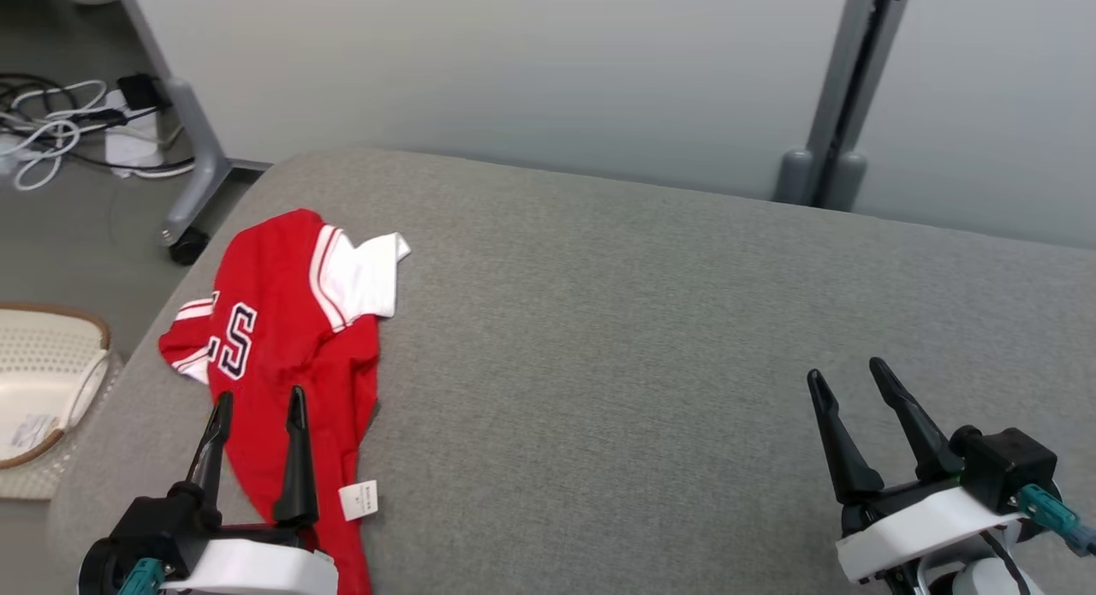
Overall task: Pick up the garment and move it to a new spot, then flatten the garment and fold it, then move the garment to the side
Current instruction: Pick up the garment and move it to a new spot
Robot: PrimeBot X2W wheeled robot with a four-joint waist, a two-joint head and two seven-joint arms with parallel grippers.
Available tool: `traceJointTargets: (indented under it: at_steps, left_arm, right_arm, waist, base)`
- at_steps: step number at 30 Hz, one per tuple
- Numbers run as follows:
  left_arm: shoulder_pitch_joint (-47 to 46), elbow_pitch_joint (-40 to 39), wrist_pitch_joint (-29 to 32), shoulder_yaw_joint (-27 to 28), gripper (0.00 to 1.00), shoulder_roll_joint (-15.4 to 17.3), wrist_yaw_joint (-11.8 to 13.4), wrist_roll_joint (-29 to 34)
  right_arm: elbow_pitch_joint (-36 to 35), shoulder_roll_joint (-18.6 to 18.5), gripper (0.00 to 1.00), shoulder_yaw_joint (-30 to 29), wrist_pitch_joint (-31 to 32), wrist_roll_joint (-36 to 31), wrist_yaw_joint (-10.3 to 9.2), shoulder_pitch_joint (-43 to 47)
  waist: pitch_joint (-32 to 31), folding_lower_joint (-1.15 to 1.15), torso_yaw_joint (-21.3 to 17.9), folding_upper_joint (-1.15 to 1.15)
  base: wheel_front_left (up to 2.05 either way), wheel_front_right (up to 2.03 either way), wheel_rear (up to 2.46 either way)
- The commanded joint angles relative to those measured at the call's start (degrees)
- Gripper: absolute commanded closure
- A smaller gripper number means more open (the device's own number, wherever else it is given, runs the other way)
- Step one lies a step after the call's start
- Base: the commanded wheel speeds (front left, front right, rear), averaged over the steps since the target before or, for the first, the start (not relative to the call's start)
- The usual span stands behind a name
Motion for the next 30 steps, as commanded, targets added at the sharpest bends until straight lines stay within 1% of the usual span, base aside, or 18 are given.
traceJointTargets:
  at_steps: [1, 5, 10, 16, 19, 22, 26, 28, 30]
  left_arm:
    - [-0.7, -0.1, -0.2, 0.0, 0.00, 0.2, 0.1, -0.2]
    - [-0.1, 0.2, -0.2, 0.6, 0.00, 0.2, 0.6, -0.6]
    - [0.5, 0.3, -0.2, 1.1, 0.00, 0.2, 0.6, -0.6]
    - [0.7, 0.1, -0.2, 1.5, 0.00, 0.2, 0.5, -0.5]
    - [0.6, 0.0, -0.2, 1.7, 0.00, 0.2, 0.6, -0.5]
    - [-0.9, 0.5, 0.1, 1.7, 0.00, 0.2, 0.1, -1.2]
    - [-4.9, -0.3, 3.8, 1.9, 0.00, 1.9, -0.7, -2.3]
    - [-7.9, 0.2, 7.7, 2.2, 0.00, 2.4, -1.7, -4.6]
    - [-11.7, 1.4, 12.1, 2.6, 0.00, 4.4, -2.7, -6.1]
  right_arm:
    - [0.1, -0.4, 0.00, -0.2, -0.2, 0.4, 0.02, -0.6]
    - [0.6, -0.7, 0.00, 0.4, -0.2, 0.3, 0.02, -1.0]
    - [0.8, -0.5, 0.00, 0.8, -0.3, 0.4, 0.02, -1.1]
    - [0.8, -0.1, 0.00, 1.1, -0.3, 0.1, 0.02, -1.1]
    - [0.7, -0.2, 0.00, 1.3, -0.3, 0.3, 0.02, -1.4]
    - [0.0, -0.4, 0.00, 1.8, -0.3, 0.2, 0.02, -1.7]
    - [-2.0, -0.9, 0.00, 2.4, -0.3, -0.4, 0.02, -2.1]
    - [-3.0, -1.3, 0.00, 2.7, -0.3, -0.6, 0.02, -2.9]
    - [-3.7, -1.7, 0.00, 3.0, -0.3, -0.9, 0.02, -3.7]
  waist:
    - [0.5, 0.00, 2.8, 0.00]
    - [0.3, 0.00, 5.9, 0.00]
    - [-0.1, 0.00, 8.2, 0.00]
    - [-0.4, 0.00, 8.8, 0.00]
    - [-0.5, 0.00, 8.3, 0.00]
    - [-0.2, 0.00, 7.6, 0.00]
    - [1.1, 0.00, 6.4, 0.00]
    - [2.0, 0.00, 5.7, 0.00]
    - [3.1, 0.00, 4.7, 0.00]
  base:
    - [0.00, 0.00, 0.00]
    - [0.00, 0.00, 0.00]
    - [0.00, 0.00, 0.00]
    - [0.00, 0.00, 0.00]
    - [0.00, 0.00, 0.00]
    - [0.00, 0.00, 0.00]
    - [0.00, 0.00, 0.00]
    - [0.00, 0.00, 0.00]
    - [0.00, 0.00, 0.00]
